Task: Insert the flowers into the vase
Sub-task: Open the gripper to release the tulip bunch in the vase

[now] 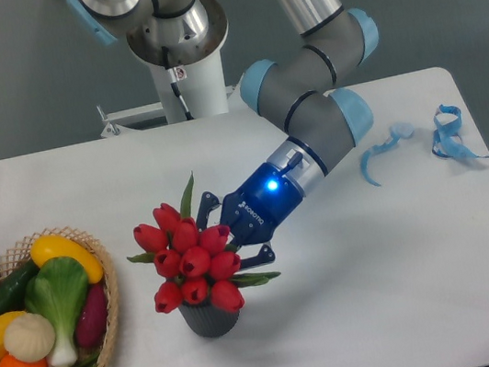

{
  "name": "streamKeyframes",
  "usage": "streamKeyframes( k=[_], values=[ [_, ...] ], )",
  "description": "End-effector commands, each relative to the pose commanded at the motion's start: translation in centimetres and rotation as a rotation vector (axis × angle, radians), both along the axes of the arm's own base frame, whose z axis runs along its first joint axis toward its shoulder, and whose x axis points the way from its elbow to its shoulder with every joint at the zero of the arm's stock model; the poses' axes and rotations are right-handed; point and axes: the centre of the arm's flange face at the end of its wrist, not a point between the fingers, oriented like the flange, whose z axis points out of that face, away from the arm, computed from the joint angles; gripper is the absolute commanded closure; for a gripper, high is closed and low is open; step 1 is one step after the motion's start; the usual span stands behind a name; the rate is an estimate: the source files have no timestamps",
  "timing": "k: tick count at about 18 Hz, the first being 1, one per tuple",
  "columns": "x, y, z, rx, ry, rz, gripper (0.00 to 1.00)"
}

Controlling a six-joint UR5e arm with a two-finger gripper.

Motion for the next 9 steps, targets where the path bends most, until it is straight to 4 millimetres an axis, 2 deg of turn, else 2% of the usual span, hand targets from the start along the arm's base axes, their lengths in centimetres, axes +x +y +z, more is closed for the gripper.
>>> streamKeyframes(
  k=[2, 3, 5, 6, 8, 9],
  values=[
    [-0.02, 0.01, -0.07, 0.001, 0.003, 0.000, 0.65],
    [-0.09, 0.05, 0.05, 0.003, 0.005, 0.000, 0.54],
    [-0.56, -0.18, 0.23, 0.007, 0.013, 0.006, 0.17],
    [-0.62, -0.26, 0.32, 0.013, 0.024, 0.006, 0.10],
    [-0.92, -0.49, 0.56, 0.017, 0.031, 0.012, 0.01],
    [-0.90, -0.51, 0.65, 0.018, 0.032, 0.012, 0.00]
  ],
)
